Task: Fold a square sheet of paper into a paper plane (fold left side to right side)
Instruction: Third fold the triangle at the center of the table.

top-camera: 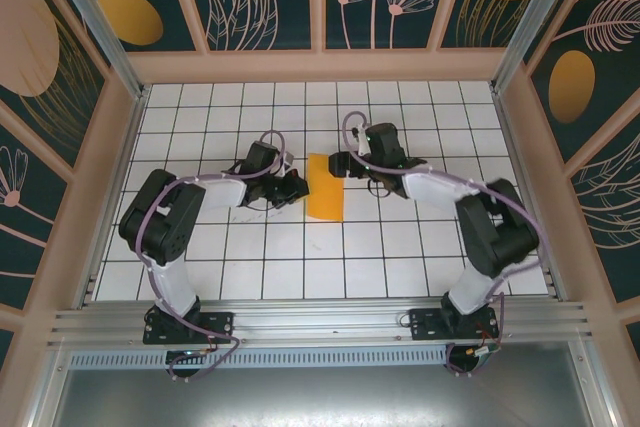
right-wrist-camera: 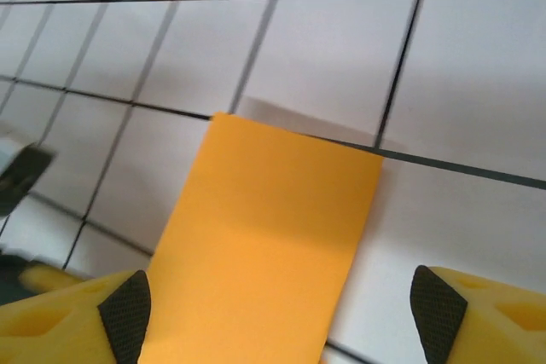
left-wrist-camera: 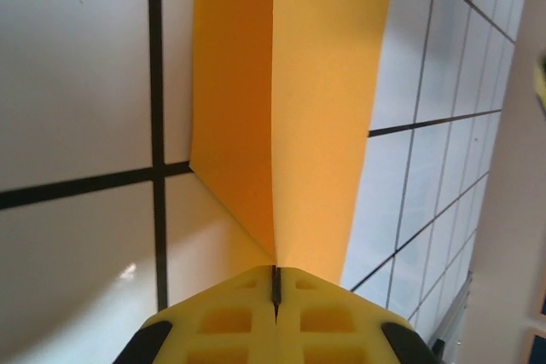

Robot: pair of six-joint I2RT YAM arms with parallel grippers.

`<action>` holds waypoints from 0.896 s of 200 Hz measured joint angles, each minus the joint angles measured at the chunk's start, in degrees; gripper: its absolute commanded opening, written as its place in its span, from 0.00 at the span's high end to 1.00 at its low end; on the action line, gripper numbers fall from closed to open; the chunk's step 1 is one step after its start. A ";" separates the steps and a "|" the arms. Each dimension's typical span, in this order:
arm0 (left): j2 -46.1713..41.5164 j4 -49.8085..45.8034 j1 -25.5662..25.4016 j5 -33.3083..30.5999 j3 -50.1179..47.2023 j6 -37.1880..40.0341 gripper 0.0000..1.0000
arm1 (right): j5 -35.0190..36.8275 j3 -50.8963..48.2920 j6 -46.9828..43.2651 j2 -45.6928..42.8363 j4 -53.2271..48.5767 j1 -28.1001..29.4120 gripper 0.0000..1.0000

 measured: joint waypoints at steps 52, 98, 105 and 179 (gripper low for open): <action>-1.53 3.85 -0.02 1.05 -1.86 -4.94 1.00 | 10.19 -13.62 -9.31 -9.88 4.98 17.49 0.10; -1.57 4.24 -0.02 1.25 -1.86 -5.68 1.00 | 18.08 -15.45 -15.93 -5.46 7.13 26.32 0.09; -1.57 4.24 -0.02 1.25 -1.86 -5.68 1.00 | 18.93 -15.30 -16.57 -4.31 7.43 26.40 0.10; -1.57 4.22 -0.13 1.25 -1.86 -5.68 1.00 | 23.04 -10.86 -20.87 1.73 9.81 26.38 0.47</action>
